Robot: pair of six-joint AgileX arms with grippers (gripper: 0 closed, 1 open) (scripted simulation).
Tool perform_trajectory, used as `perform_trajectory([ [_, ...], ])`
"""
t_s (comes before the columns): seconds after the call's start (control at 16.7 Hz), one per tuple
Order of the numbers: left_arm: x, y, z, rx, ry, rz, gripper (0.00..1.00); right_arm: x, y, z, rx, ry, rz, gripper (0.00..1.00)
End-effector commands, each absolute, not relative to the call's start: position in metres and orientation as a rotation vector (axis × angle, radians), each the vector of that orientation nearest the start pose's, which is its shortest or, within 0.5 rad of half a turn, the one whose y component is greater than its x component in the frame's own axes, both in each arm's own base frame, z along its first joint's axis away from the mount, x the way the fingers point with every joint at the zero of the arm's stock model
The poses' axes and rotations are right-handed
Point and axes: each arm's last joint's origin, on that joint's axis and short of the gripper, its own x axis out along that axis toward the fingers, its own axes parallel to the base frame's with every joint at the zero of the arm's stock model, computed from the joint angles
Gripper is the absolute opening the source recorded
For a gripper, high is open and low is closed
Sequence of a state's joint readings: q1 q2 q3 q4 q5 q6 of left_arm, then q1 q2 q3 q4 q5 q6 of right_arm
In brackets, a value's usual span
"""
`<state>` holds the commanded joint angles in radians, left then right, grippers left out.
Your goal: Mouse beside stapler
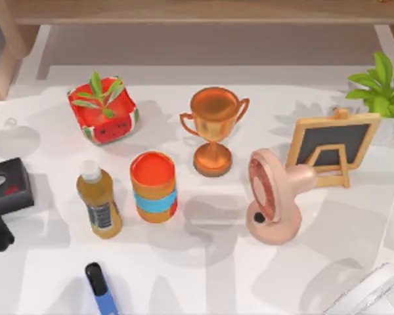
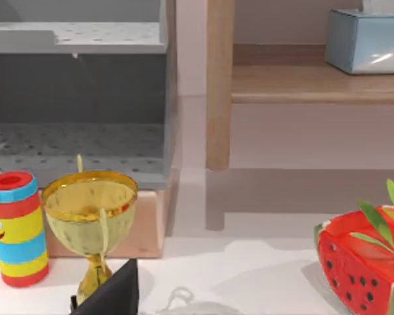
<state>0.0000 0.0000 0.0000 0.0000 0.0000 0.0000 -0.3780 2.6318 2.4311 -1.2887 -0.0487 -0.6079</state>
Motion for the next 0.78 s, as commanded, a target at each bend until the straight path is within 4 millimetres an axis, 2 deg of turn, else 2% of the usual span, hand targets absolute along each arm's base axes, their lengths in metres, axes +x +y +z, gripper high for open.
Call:
perform_trajectory([
  [0.06,0.106,-0.001,0.16,0.0,0.0,0.0,1.0,0.483,-0.182,0.14,-0.181,1.463,0.2,0.0],
  [0.18,0.106,-0.001,0.16,0.0,0.0,0.0,1.0,0.481,-0.183,0.154,-0.18,1.449,0.183,0.0],
  [0.42,0.106,-0.001,0.16,0.0,0.0,0.0,1.0,0.465,-0.174,0.214,-0.151,1.394,0.1,0.0],
  [0.6,0.106,-0.001,0.16,0.0,0.0,0.0,1.0,0.45,-0.145,0.266,-0.117,1.332,0.036,0.0],
  [0.78,0.106,-0.001,0.16,0.0,0.0,0.0,1.0,0.434,-0.095,0.309,-0.074,1.263,0.005,0.0],
])
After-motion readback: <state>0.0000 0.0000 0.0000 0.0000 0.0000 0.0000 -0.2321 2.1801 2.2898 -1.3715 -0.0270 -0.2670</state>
